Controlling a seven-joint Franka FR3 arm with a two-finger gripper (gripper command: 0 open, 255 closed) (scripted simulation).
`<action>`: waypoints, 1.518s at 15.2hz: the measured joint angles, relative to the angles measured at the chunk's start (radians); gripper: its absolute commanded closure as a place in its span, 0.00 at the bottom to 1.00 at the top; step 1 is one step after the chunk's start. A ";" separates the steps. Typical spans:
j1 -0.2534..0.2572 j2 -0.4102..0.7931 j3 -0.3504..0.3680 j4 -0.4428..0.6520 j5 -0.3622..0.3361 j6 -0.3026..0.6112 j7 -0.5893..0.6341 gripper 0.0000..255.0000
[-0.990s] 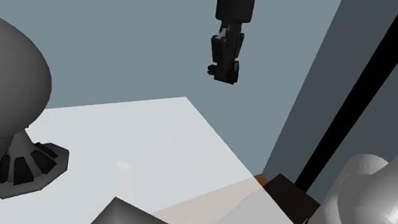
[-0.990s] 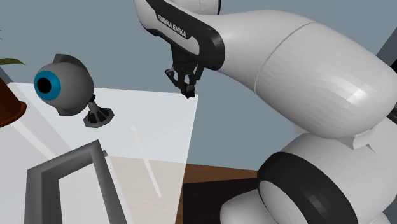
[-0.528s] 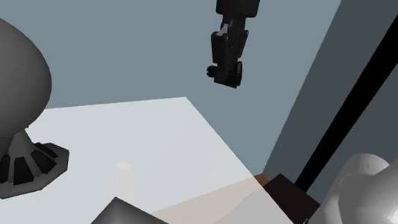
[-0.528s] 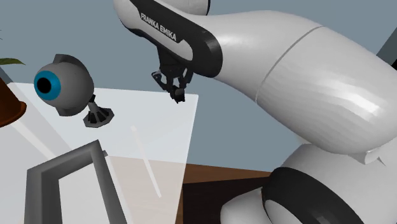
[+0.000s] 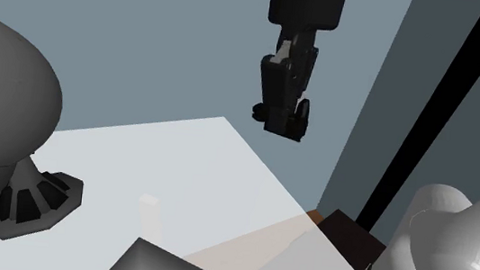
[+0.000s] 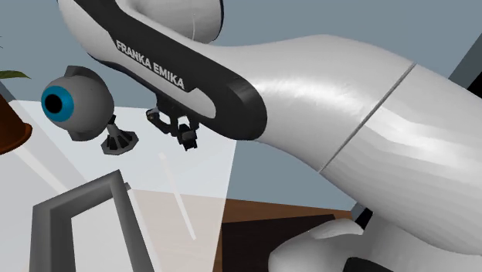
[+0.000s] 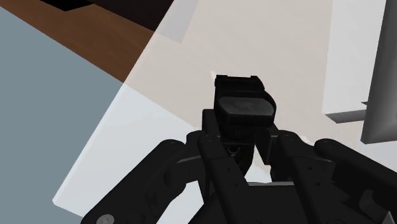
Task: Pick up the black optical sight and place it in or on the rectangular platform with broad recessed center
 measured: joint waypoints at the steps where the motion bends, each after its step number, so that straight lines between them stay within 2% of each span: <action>1: 0.005 -0.004 0.014 0.001 0.009 -0.001 0.019 1.00; 8: 0.037 -0.004 0.142 0.036 0.076 -0.005 0.186 1.00; 13: 0.050 0.032 0.265 0.105 0.114 -0.006 0.333 1.00; 16: 0.050 0.063 0.339 0.157 0.125 -0.009 0.419 1.00; 21: 0.030 0.156 0.515 0.255 0.110 0.011 0.585 1.00; 23: 0.031 0.155 0.527 0.234 0.114 0.035 0.592 1.00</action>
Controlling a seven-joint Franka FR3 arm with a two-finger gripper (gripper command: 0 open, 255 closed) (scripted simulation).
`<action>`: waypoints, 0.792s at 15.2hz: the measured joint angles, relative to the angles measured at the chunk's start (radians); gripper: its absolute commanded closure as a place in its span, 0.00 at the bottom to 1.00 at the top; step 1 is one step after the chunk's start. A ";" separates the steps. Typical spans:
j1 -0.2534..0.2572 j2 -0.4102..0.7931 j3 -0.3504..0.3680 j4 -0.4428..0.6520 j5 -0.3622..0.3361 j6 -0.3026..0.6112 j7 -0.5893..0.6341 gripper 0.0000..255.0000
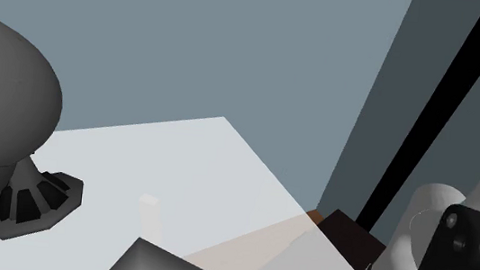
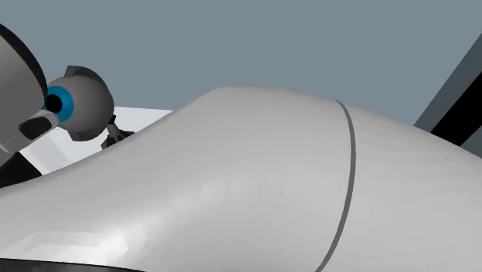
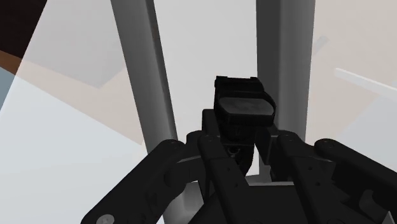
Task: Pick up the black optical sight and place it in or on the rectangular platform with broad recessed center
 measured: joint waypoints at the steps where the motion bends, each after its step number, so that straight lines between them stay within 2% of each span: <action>1: 0.005 -0.011 -0.004 -0.022 0.007 0.014 -0.004 1.00; 12: 0.033 -0.073 -0.020 -0.194 0.046 0.135 -0.042 1.00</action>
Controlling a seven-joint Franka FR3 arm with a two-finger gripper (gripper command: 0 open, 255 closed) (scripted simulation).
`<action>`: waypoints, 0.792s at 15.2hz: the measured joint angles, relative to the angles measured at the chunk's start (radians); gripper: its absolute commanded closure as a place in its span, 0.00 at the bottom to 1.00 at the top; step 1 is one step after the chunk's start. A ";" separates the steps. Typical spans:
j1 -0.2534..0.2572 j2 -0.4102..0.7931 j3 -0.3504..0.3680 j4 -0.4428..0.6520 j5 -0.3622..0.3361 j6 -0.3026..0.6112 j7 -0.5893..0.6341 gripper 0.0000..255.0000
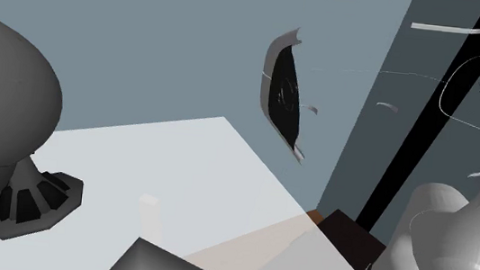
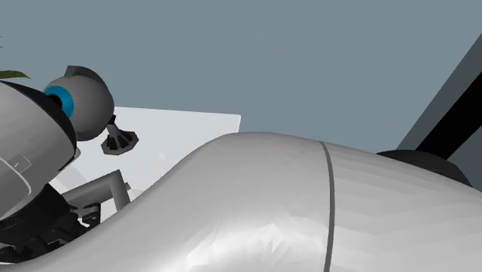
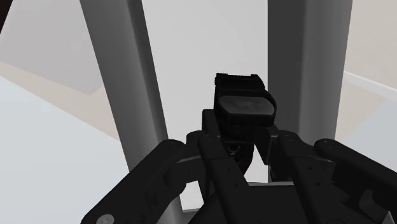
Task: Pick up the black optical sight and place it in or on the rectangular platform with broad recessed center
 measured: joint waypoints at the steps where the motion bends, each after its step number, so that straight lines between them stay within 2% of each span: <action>1: 0.000 -0.001 0.000 -0.003 0.001 0.002 -0.001 1.00; 5: 0.000 -0.001 0.001 -0.005 0.001 0.005 -0.001 1.00; 6: 0.000 -0.001 0.001 -0.005 0.001 0.005 -0.001 0.00; 12: 0.000 -0.001 0.001 -0.005 0.001 0.005 -0.001 0.00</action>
